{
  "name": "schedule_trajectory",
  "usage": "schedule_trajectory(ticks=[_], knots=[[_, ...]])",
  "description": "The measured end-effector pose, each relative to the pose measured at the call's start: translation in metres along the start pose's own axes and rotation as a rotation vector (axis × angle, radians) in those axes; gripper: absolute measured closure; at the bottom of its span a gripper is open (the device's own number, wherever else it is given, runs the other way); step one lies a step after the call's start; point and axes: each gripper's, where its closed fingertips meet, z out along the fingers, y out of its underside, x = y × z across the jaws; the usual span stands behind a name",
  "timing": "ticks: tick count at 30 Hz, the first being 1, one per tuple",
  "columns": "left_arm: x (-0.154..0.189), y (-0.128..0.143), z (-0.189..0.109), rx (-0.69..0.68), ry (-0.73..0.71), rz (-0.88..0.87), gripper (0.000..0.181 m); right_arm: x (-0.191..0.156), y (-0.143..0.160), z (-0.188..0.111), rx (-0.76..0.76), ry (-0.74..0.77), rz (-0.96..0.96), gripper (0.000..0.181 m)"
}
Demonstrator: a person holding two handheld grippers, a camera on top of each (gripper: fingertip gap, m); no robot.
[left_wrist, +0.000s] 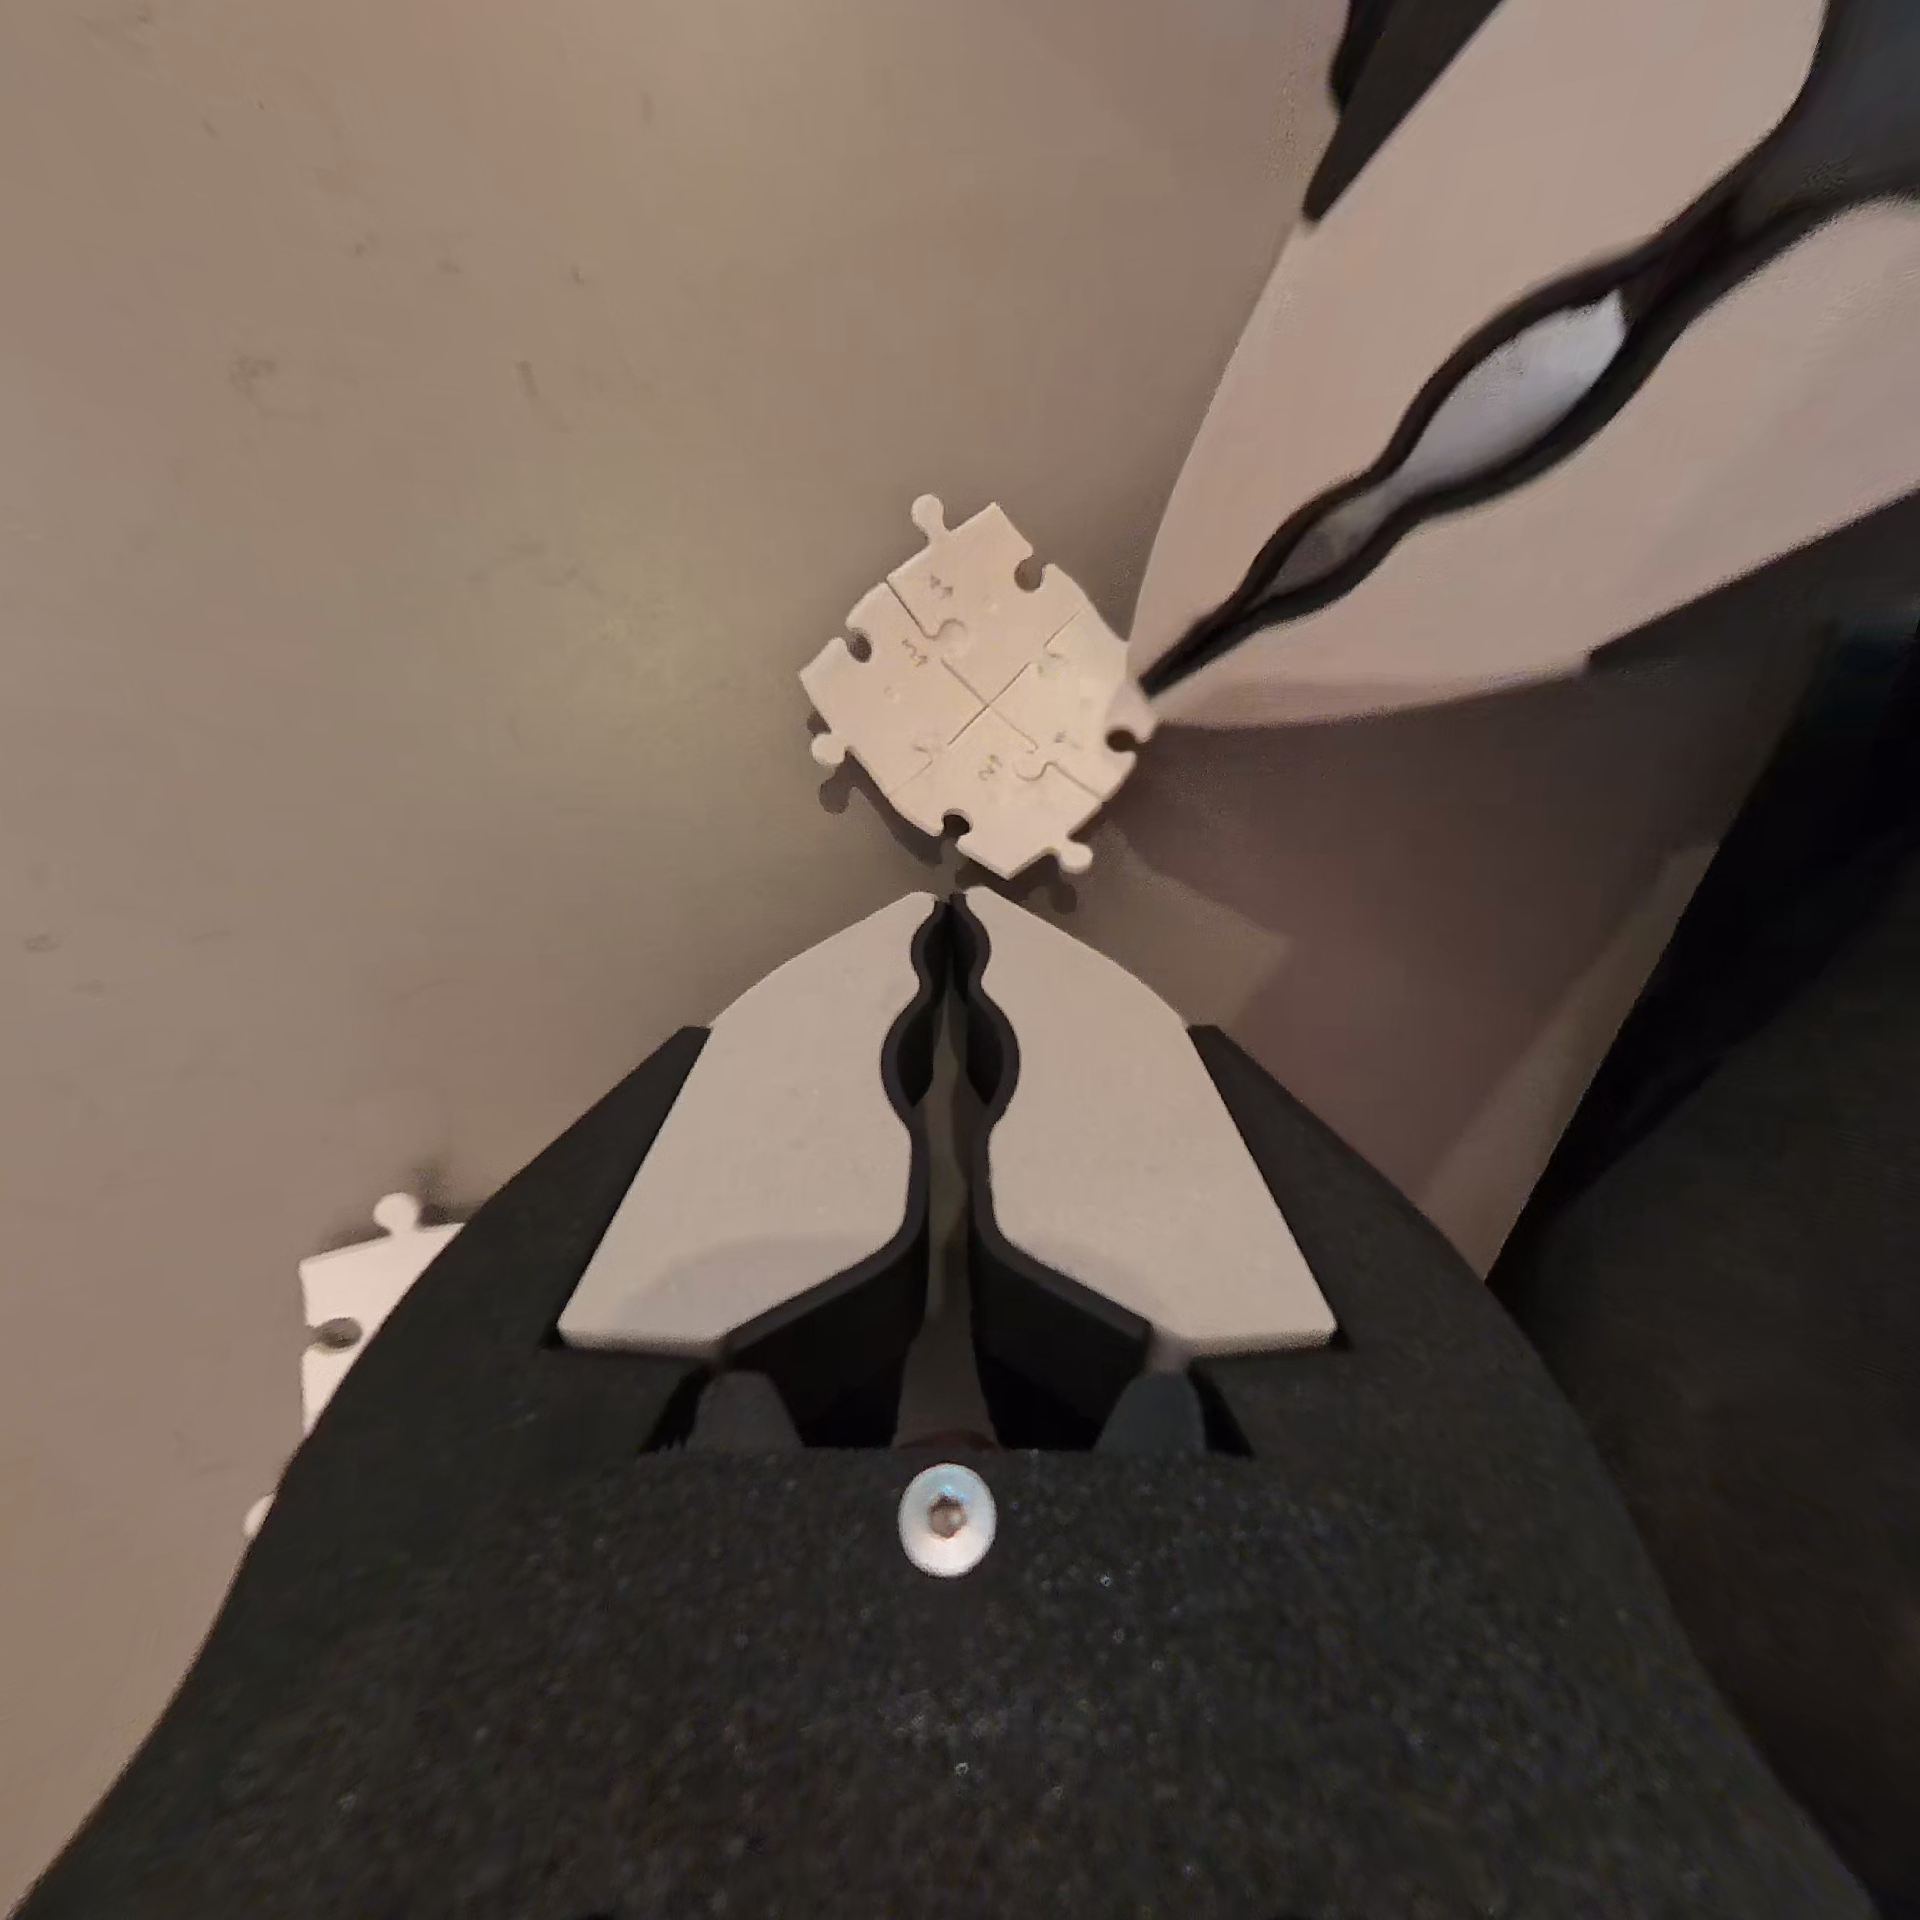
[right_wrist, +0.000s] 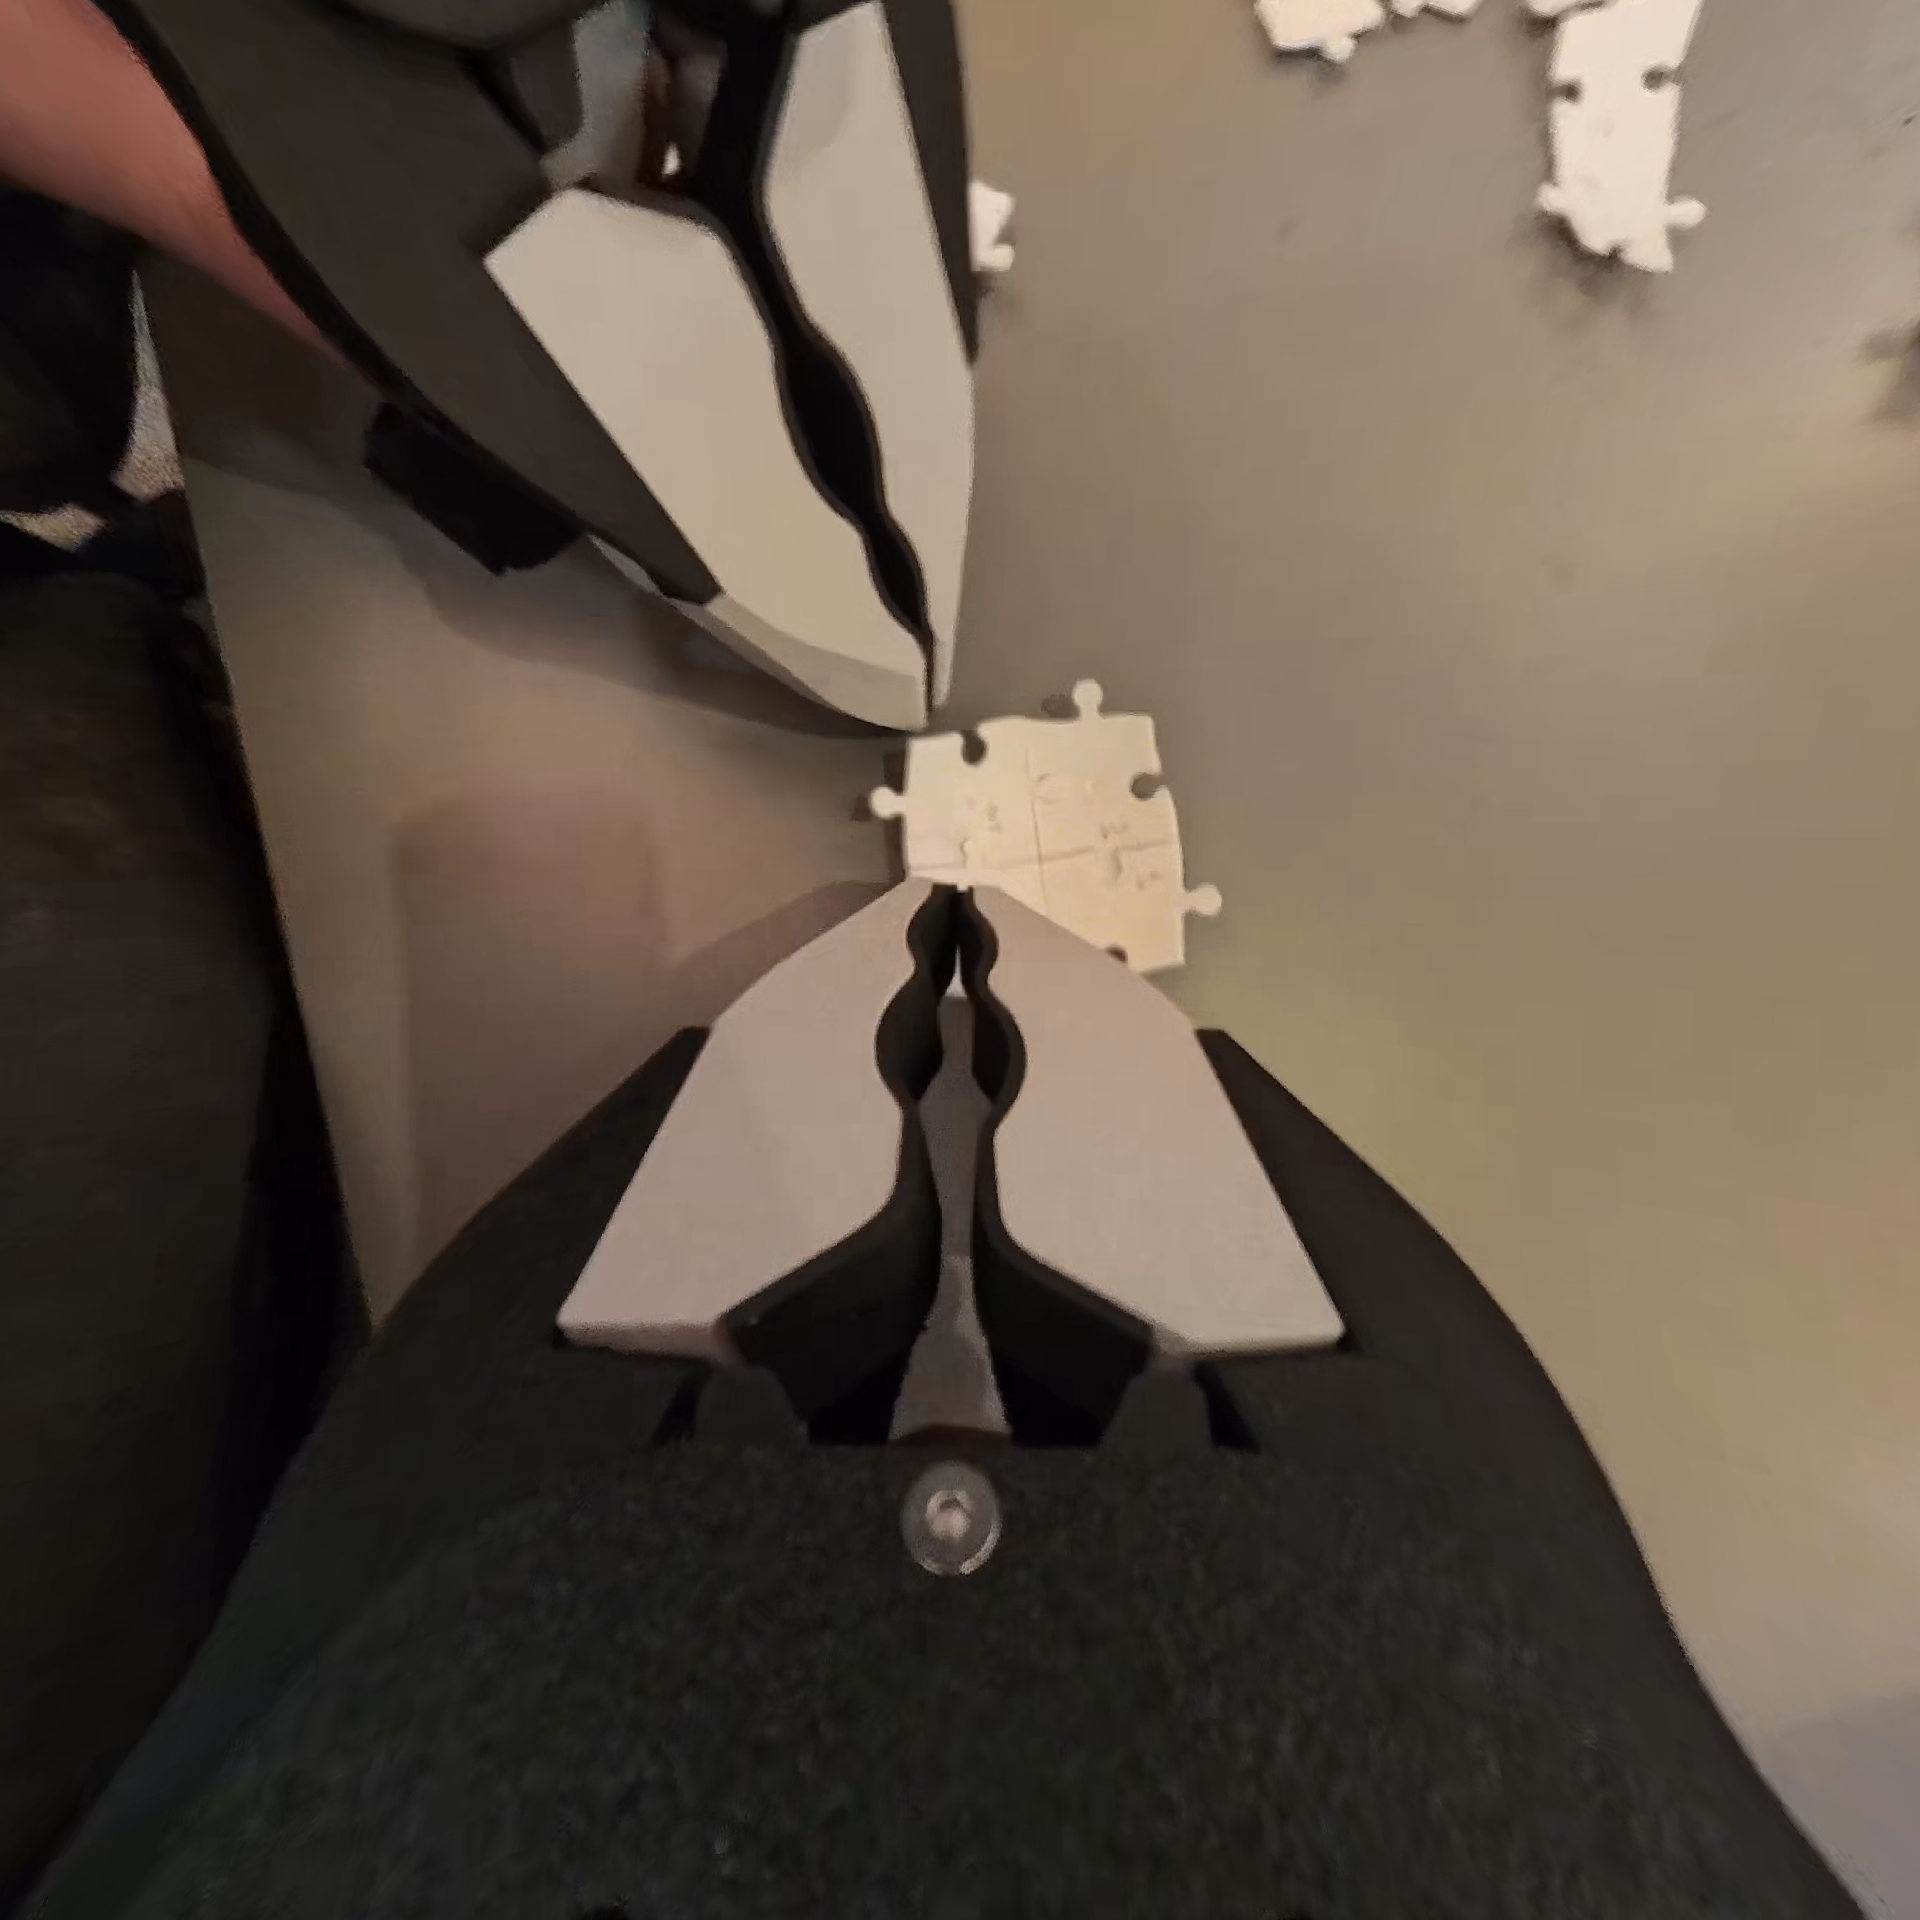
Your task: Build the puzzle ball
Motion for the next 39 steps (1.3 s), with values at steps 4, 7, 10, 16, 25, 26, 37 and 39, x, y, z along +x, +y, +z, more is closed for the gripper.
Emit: schedule_trajectory(ticks=[4,7,10,16,25,26,37,39], knots=[[0.007,0.0,0.002,-0.002,0.011,0.017,0.181,0.01,0.019,-0.014,-0.035,0.044,0.081,0.181],[0.012,0.0,0.003,-0.006,0.022,0.029,0.181,0.008,0.016,-0.011,-0.021,0.05,0.106,0.181],[0.016,0.0,0.004,-0.01,0.028,0.036,0.181,0.01,0.011,-0.004,-0.01,0.073,0.109,0.181],[0.02,-0.001,0.006,-0.013,0.035,0.044,0.181,0.022,0.012,0.01,-0.023,0.092,0.132,0.181],[0.023,-0.001,0.006,-0.014,0.04,0.048,0.181,0.027,0.013,0.01,-0.067,0.101,0.078,0.181],[0.022,-0.001,0.005,-0.014,0.036,0.048,0.181,0.028,0.007,0.006,-0.034,0.102,0.075,0.181],[0.006,0.001,-0.011,0.033,-0.011,0.006,0.181,0.021,0.004,0.02,-0.06,0.081,0.073,0.181],[0.006,0.001,-0.011,0.034,-0.014,0.008,0.181,0.022,0.004,0.02,-0.056,0.086,0.064,0.181]])
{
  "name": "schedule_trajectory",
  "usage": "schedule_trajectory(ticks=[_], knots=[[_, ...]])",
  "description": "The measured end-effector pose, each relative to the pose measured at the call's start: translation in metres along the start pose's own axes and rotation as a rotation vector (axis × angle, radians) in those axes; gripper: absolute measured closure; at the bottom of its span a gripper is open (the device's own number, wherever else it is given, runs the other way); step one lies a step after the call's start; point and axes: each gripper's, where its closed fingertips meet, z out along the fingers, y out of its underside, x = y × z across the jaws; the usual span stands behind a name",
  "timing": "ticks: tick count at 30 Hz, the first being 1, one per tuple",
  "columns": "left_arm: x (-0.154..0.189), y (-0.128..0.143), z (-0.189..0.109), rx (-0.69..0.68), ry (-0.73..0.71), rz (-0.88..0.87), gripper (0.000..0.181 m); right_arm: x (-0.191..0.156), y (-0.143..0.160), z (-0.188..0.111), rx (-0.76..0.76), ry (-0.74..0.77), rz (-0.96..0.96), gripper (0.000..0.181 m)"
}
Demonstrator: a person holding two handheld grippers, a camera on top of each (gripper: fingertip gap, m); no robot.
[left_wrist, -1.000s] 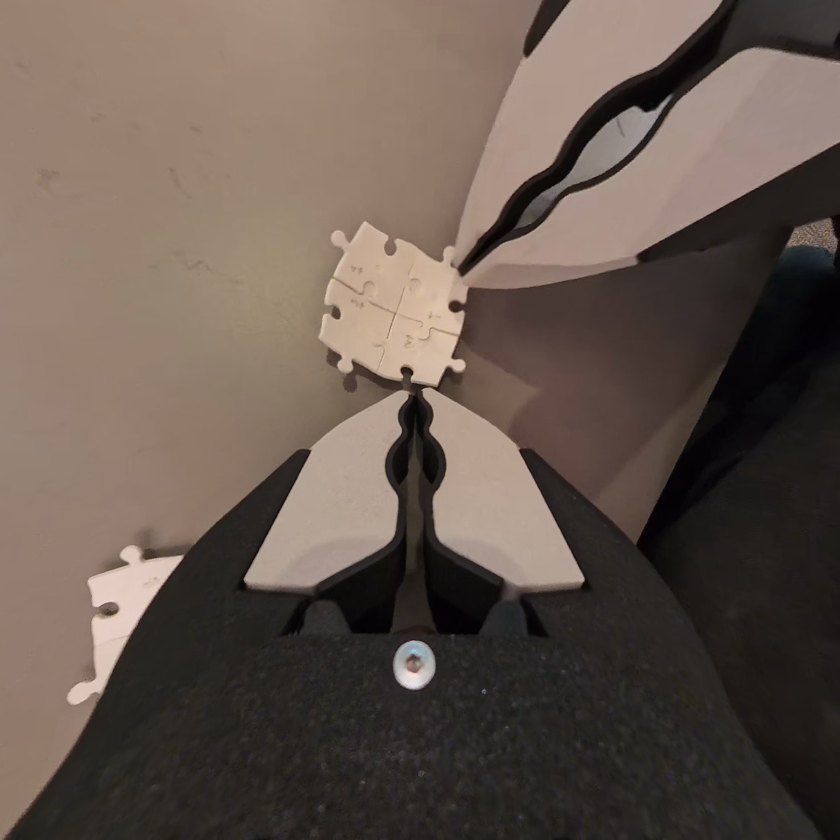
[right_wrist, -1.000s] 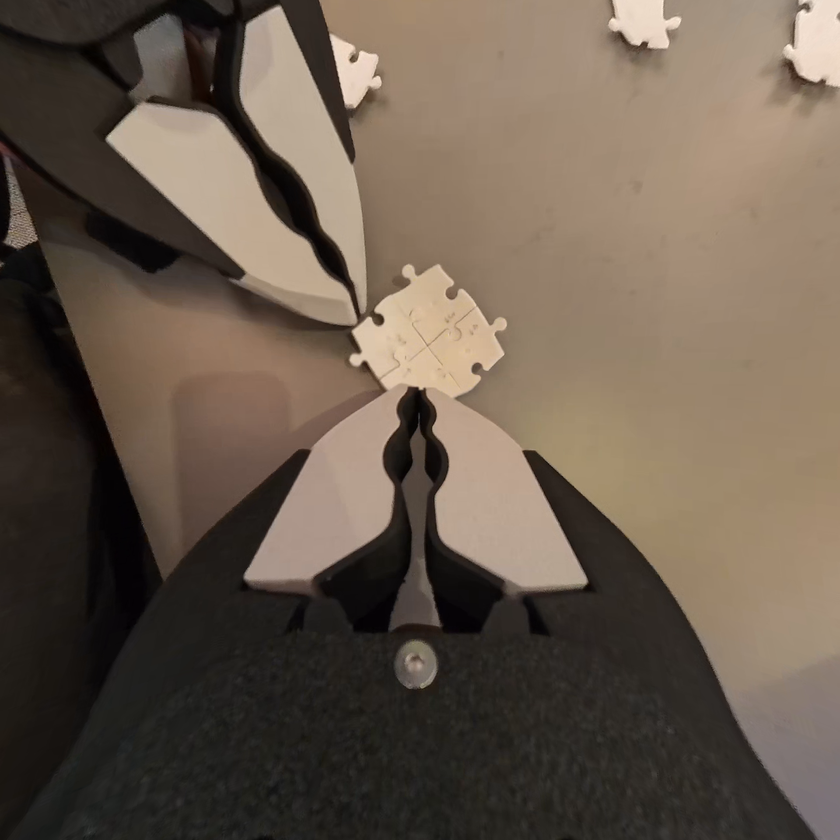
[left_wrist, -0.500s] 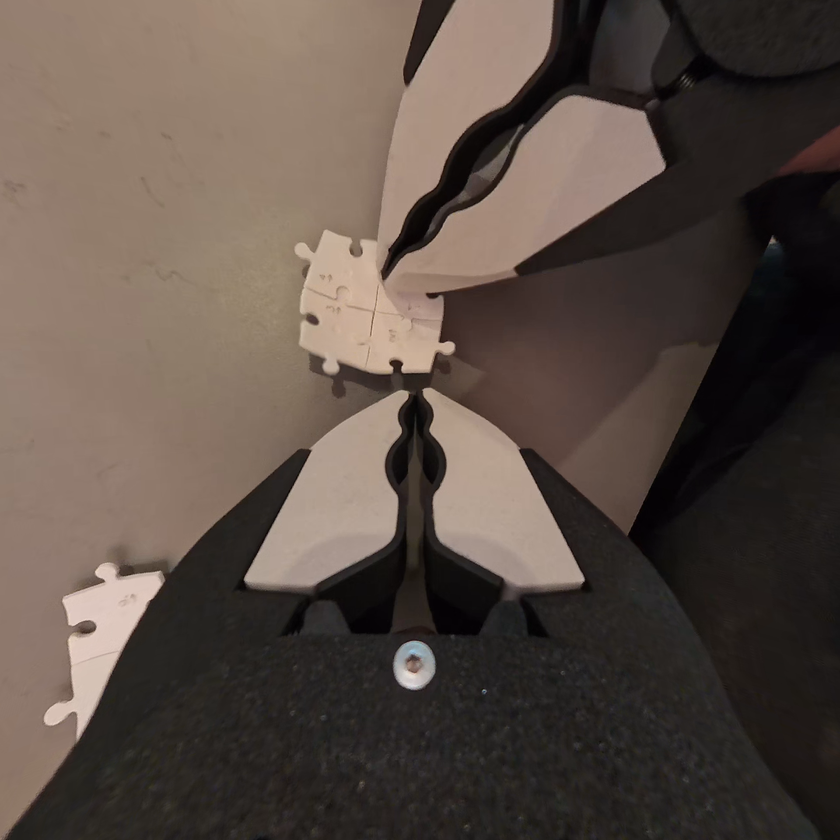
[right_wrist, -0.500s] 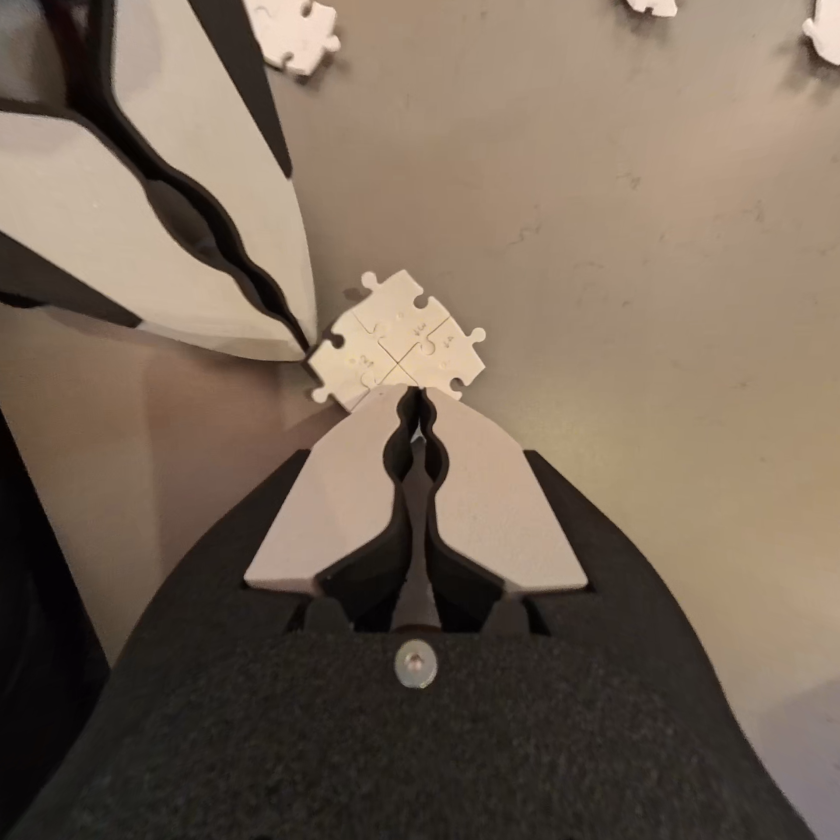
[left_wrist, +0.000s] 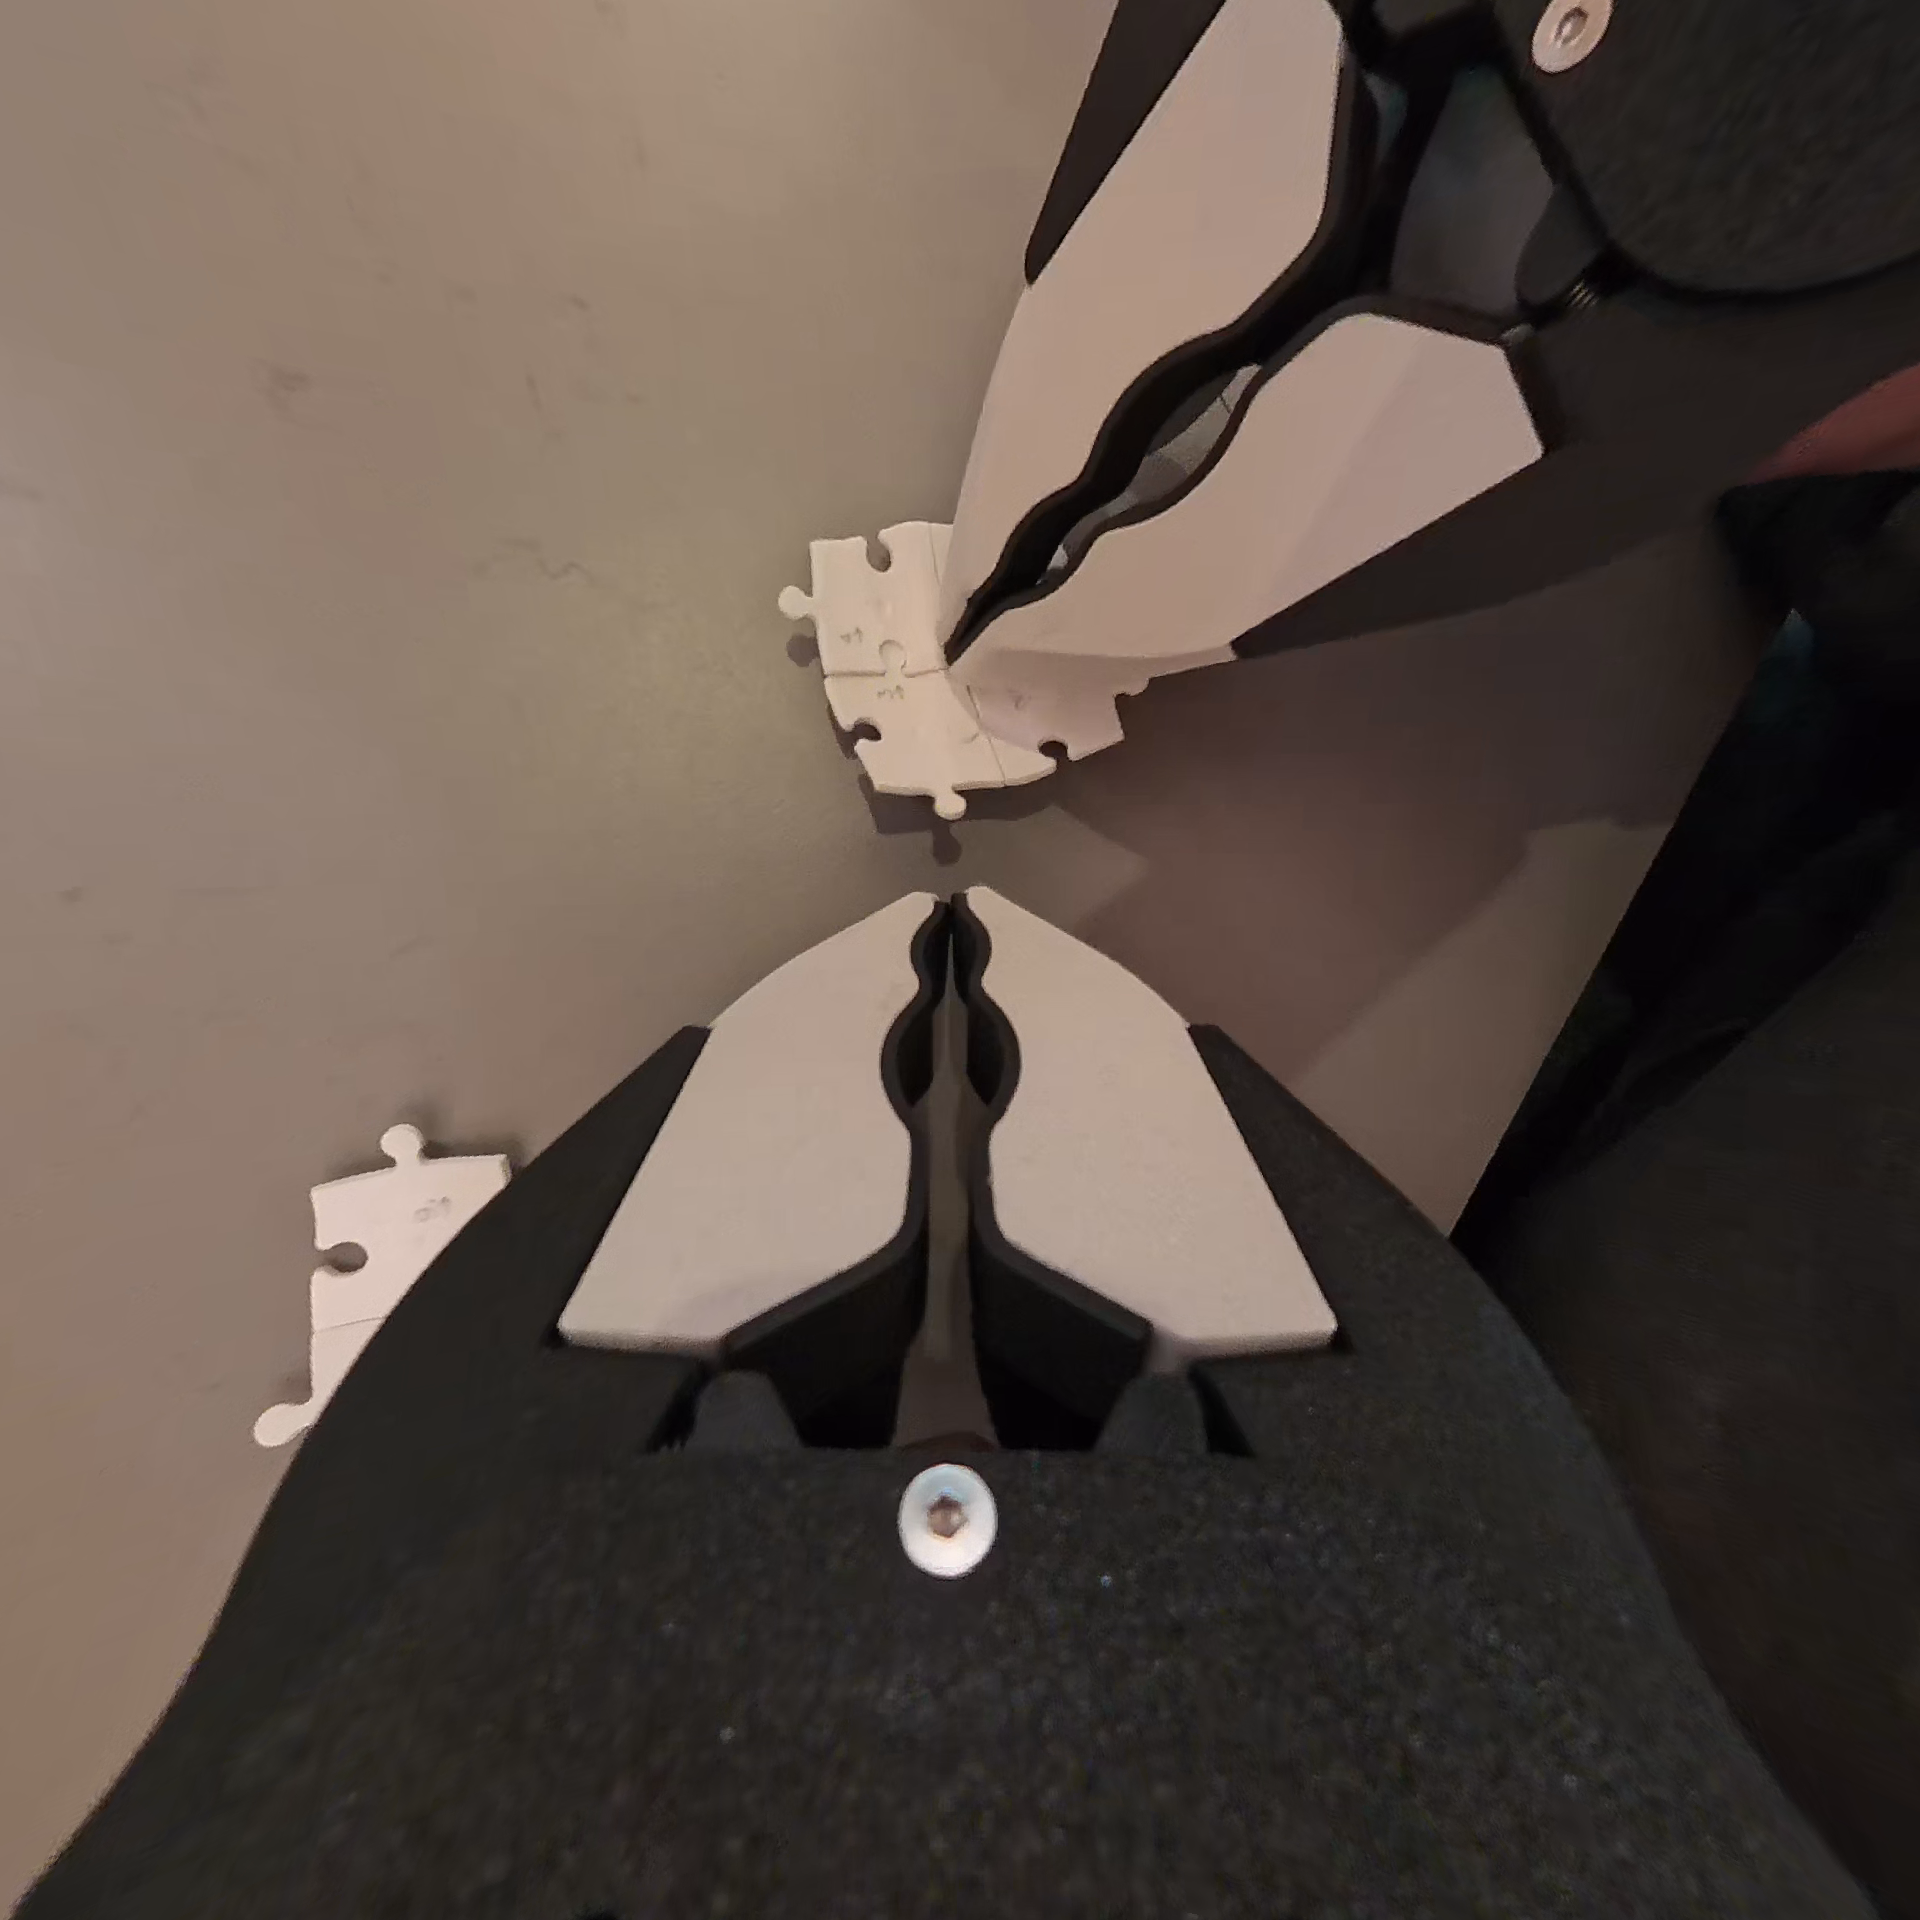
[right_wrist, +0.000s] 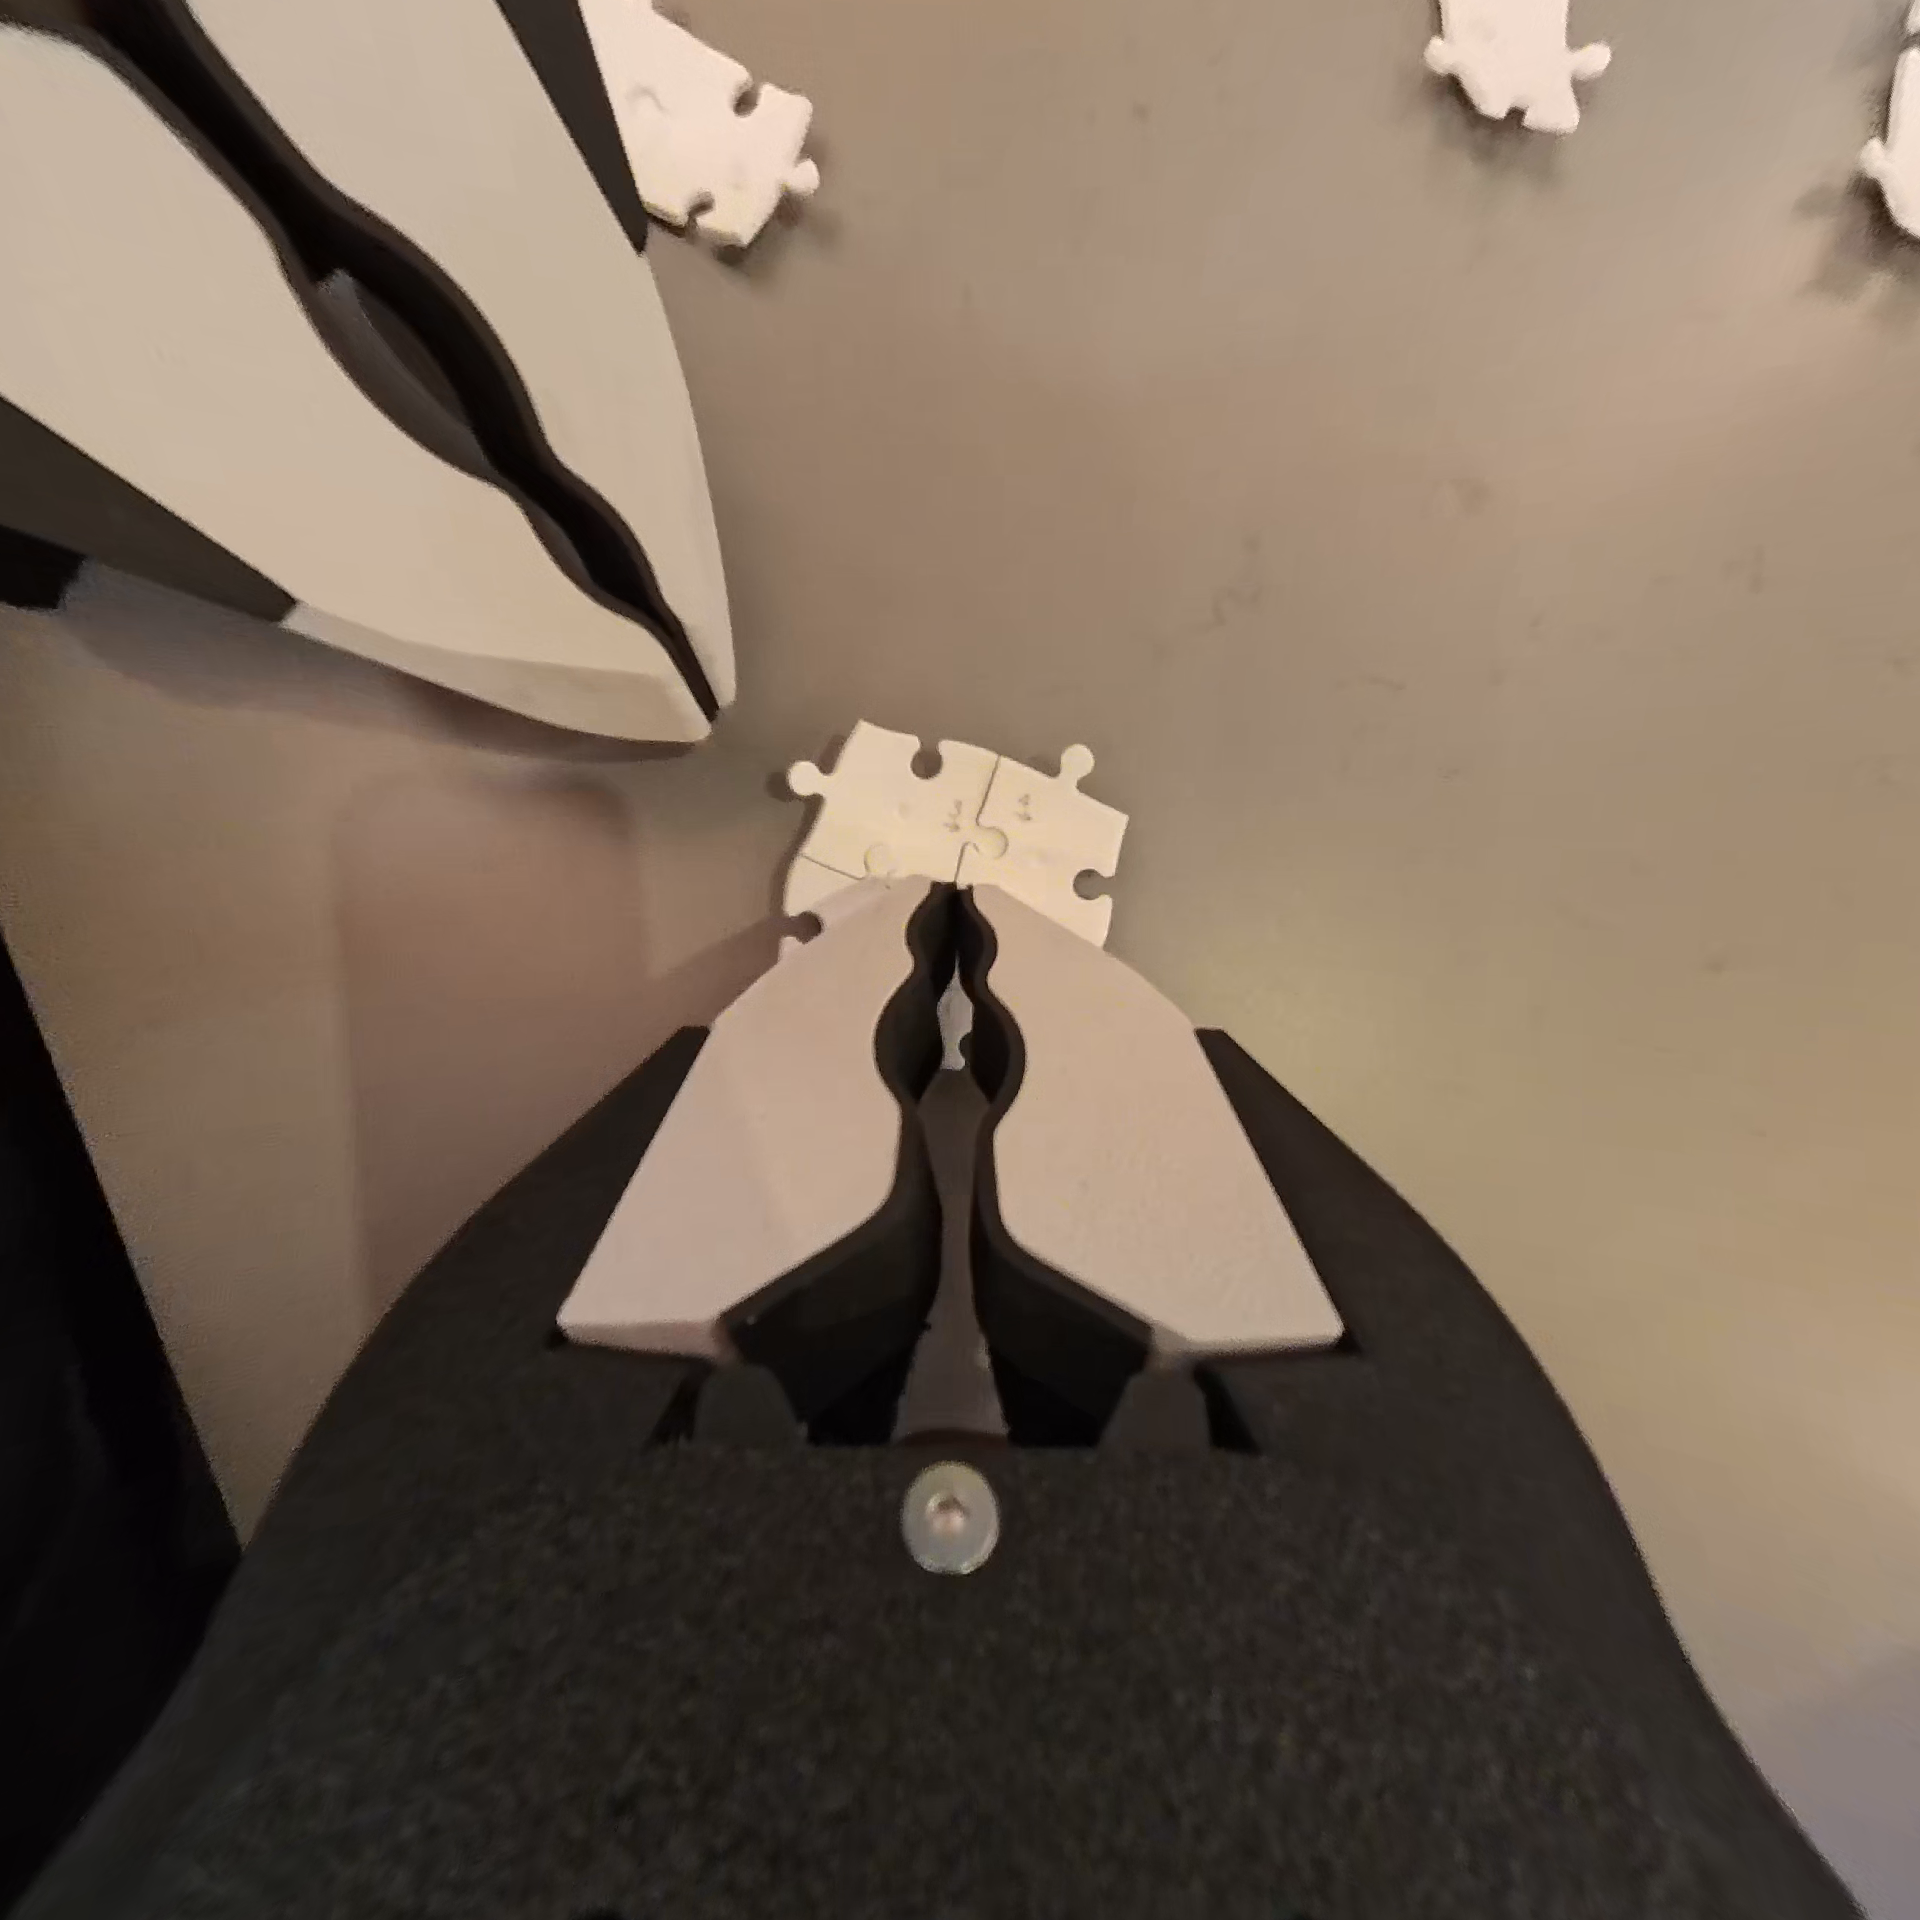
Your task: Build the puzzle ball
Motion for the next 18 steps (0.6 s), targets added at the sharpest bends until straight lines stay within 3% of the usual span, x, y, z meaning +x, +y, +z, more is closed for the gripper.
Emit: schedule_trajectory(ticks=[10,18], knots=[[-0.004,-0.002,-0.006,0.028,-0.022,-0.007,0.181,0.0,-0.007,-0.008,0.007,-0.025,-0.036,0.181],[-0.007,-0.001,-0.007,0.029,-0.029,-0.013,0.181,-0.002,-0.004,0.003,-0.007,-0.019,-0.054,0.181]])
